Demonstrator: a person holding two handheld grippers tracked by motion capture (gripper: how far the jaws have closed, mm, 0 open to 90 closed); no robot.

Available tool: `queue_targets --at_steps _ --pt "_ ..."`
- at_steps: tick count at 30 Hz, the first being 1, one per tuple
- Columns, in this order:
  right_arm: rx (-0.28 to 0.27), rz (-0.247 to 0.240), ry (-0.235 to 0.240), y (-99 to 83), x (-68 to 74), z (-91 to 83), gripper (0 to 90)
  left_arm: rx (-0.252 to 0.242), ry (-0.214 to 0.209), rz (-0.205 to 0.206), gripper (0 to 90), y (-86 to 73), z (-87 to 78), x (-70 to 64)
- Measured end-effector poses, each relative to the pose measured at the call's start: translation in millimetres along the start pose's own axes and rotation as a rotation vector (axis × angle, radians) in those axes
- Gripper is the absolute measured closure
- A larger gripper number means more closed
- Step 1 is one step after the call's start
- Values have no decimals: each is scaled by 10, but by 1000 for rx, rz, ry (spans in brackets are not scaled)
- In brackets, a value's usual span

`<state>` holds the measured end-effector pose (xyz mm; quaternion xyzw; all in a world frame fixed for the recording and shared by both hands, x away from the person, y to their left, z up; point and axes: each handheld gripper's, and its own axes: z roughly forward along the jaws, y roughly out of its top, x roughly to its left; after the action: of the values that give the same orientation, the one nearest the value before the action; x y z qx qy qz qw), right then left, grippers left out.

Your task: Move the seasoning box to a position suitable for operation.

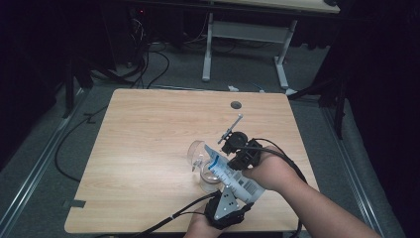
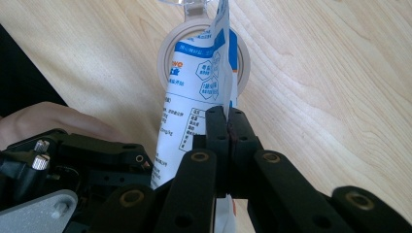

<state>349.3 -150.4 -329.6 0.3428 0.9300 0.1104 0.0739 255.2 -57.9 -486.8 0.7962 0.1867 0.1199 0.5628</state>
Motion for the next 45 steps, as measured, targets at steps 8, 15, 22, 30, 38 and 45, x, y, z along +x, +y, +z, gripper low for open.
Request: queue_targets --at_steps 8,15,22,30,38,45 --pt "-9 -6 -7 3 -8 -23 900 -8 -1 0 599 41 12 -2" --pt "-11 -10 -5 3 -8 -26 900 -8 -1 2 599 53 11 -5" --pt "-10 -12 -8 21 5 -35 900 -13 2 2 600 60 3 -1" --pt "-10 -16 -10 34 8 -32 900 -15 3 -1 601 64 0 8" --pt "-7 -23 -14 42 14 -48 900 -23 3 -3 601 75 1 4" --pt "-2 -29 -11 51 16 -40 900 -23 3 -4 602 75 6 6"
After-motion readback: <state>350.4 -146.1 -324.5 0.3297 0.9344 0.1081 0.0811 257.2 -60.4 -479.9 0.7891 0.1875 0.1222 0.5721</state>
